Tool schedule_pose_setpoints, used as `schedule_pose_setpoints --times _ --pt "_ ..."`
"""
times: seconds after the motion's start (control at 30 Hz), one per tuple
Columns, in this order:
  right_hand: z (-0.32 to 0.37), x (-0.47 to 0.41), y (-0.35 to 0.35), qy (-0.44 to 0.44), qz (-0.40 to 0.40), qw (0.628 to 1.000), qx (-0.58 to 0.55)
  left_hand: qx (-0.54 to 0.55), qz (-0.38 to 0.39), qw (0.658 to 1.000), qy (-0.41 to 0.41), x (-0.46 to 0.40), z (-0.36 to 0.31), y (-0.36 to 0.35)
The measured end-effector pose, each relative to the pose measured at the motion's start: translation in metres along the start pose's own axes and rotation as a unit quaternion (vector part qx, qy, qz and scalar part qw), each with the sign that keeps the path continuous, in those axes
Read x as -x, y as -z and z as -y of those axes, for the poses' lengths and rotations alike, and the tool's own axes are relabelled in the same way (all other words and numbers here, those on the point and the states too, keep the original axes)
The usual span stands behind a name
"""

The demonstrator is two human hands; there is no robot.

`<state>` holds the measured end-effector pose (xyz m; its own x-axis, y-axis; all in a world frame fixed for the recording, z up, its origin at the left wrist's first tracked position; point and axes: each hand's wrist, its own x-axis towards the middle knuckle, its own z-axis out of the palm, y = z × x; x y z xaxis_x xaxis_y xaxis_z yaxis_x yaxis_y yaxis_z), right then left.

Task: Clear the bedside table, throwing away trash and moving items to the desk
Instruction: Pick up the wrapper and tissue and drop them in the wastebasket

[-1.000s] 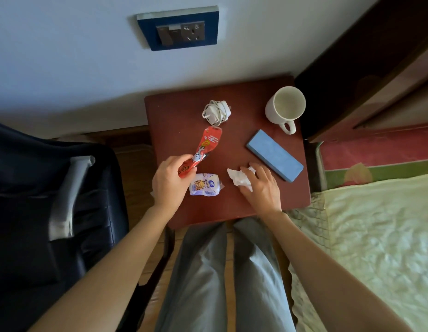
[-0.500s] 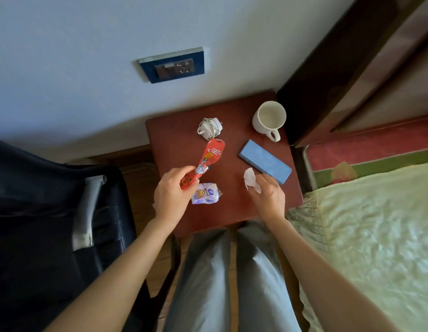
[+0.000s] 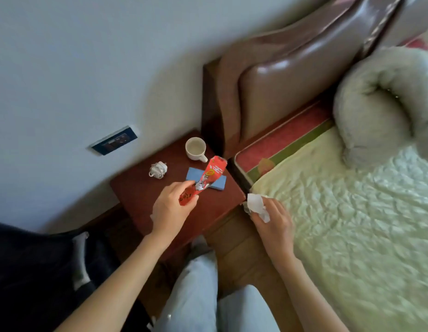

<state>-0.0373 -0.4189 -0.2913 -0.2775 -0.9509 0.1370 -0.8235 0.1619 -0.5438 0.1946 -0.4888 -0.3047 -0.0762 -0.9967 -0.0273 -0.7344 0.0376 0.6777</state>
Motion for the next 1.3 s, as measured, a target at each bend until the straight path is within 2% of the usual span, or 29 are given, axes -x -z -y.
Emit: schedule_pose_setpoints --times 0.23,0.5,0.63,0.9,1.13,1.3 --pt "-0.031 0.087 0.117 -0.046 -0.129 0.989 0.046 0.0 0.06 0.987 -0.147 0.043 -0.1 -0.019" --pt "-0.078 0.276 0.217 -0.151 -0.276 0.941 0.124 0.025 0.213 0.933 -0.288 0.179 -0.207 -0.069" --pt "-0.096 0.392 0.253 -0.227 -0.322 0.902 0.176 0.048 0.303 0.887 -0.345 0.266 -0.255 -0.101" --pt "-0.11 0.583 0.297 -0.415 -0.367 0.799 0.233 0.03 0.437 0.762 -0.477 0.42 -0.334 -0.166" --pt "-0.142 0.666 0.323 -0.533 -0.435 0.686 0.237 0.015 0.516 0.67 -0.534 0.519 -0.398 -0.228" --pt "-0.185 0.711 0.359 -0.58 -0.448 0.632 0.252 0.02 0.562 0.612 -0.556 0.588 -0.459 -0.295"
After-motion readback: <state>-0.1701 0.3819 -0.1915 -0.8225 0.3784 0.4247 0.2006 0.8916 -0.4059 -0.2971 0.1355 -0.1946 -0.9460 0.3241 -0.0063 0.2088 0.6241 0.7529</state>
